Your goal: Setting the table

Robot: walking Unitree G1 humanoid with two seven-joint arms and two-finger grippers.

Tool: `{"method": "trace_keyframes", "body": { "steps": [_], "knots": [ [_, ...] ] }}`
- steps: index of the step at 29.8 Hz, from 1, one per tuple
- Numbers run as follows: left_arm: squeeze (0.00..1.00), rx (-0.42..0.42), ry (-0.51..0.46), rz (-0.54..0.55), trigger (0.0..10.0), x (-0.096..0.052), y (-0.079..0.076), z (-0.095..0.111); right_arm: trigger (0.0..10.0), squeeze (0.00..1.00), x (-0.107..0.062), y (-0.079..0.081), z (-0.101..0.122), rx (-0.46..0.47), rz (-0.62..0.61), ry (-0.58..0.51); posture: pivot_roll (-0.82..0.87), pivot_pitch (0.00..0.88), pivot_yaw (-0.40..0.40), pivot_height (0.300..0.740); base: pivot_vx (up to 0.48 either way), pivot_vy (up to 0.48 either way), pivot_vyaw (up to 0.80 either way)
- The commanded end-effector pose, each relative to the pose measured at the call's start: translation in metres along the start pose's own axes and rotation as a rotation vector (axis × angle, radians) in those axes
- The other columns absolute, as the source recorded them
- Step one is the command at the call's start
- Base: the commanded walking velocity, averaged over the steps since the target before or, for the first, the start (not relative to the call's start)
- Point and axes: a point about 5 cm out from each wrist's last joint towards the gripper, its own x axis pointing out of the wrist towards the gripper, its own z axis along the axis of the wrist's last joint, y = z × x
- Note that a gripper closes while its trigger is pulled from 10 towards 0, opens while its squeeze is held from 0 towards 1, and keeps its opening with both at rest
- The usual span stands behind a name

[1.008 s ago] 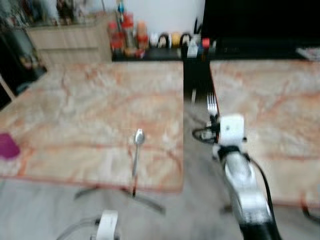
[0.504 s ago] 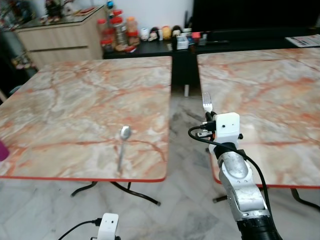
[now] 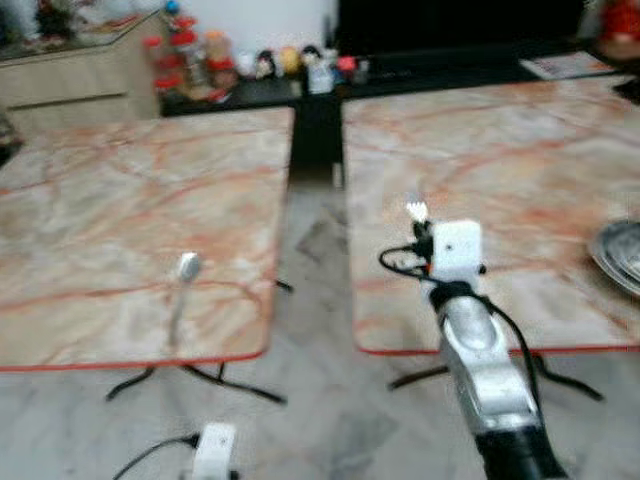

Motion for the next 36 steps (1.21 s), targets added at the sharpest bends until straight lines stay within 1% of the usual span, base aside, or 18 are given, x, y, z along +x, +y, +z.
{"method": "trace_keyframes", "body": {
  "steps": [1, 13, 36],
  "knots": [
    [0.00, 0.010, 0.019, 0.038, 10.0, -0.0022, 0.0150, -0.0044, 10.0, 0.00, 0.0009, 0.0147, 0.0050, 0.026, 0.043, -0.018, -0.25, 0.000, 0.066, 0.740, 0.000, -0.375, 0.00],
    [0.00, 0.015, 0.017, 0.035, 10.0, -0.0017, 0.0133, -0.0028, 10.0, 0.00, 0.0023, 0.0119, 0.0054, 0.019, 0.034, -0.015, -0.26, 0.000, 0.070, 0.740, 0.000, -0.372, 0.00],
    [0.00, 0.034, 0.019, 0.019, 10.0, -0.0014, 0.0108, -0.0024, 10.0, 0.00, -0.0014, 0.0079, 0.0026, 0.012, 0.018, -0.007, -0.29, 0.000, 0.083, 0.740, 0.000, -0.359, 0.00]
  ]
}}
